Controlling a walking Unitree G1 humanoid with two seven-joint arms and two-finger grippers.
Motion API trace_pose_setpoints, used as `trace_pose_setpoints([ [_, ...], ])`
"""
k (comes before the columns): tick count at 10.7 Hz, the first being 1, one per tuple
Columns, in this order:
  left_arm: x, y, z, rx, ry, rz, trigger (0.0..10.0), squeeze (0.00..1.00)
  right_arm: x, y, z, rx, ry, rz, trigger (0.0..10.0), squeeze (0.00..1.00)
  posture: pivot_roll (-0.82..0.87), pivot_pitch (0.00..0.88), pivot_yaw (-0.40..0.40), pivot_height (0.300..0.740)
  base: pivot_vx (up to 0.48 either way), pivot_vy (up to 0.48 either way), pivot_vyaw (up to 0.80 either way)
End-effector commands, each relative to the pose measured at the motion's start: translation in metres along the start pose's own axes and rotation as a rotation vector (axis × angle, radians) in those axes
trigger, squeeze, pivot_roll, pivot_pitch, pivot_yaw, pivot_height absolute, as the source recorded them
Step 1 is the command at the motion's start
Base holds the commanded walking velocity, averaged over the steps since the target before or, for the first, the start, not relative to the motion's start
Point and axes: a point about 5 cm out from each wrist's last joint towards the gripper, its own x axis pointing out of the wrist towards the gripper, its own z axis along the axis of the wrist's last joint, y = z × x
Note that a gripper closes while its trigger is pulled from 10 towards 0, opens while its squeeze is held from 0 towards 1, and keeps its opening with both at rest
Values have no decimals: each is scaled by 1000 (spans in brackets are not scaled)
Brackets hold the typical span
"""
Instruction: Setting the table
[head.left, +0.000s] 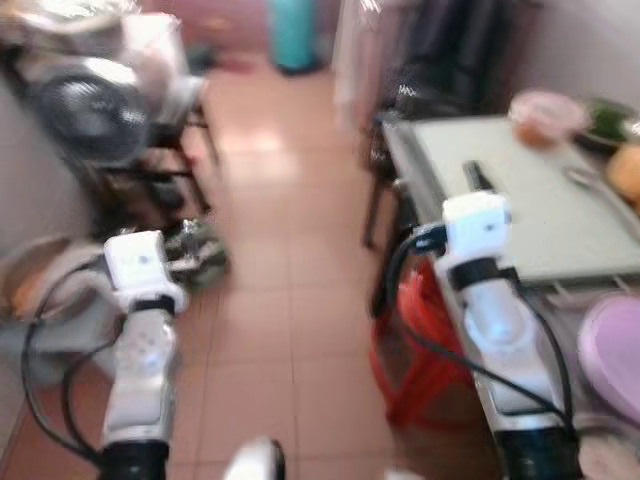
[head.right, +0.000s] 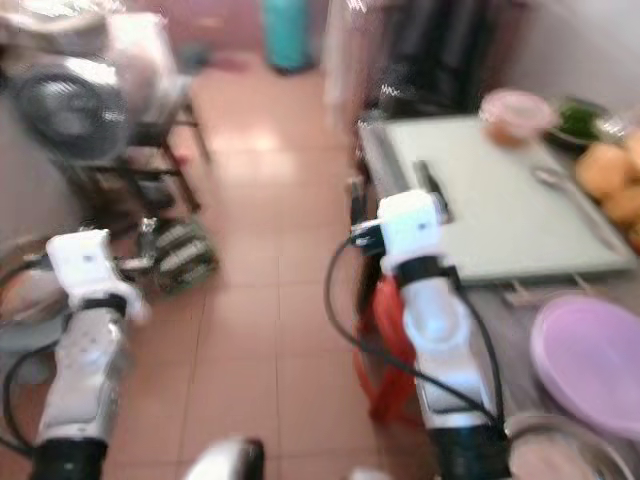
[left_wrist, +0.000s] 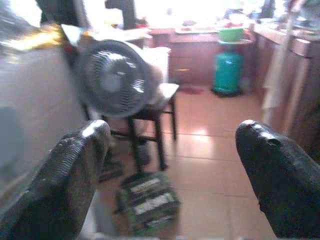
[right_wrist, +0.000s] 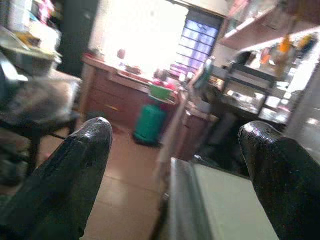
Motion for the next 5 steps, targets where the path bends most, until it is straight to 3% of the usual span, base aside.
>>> trace_pose_setpoints([
  [1, -1, -3, 0, -5, -1, -5, 10000, 0, -1, -4, 0, -8, 1, -7, 10000, 0, -43, 48, 17, 740, 0, 0, 788],
  [5, -2, 0, -1, 14, -10, 19, 10000, 0, 1, -5, -3, 60, 10, -36, 10000, 0, -42, 59, 10, 740, 0, 0, 0],
])
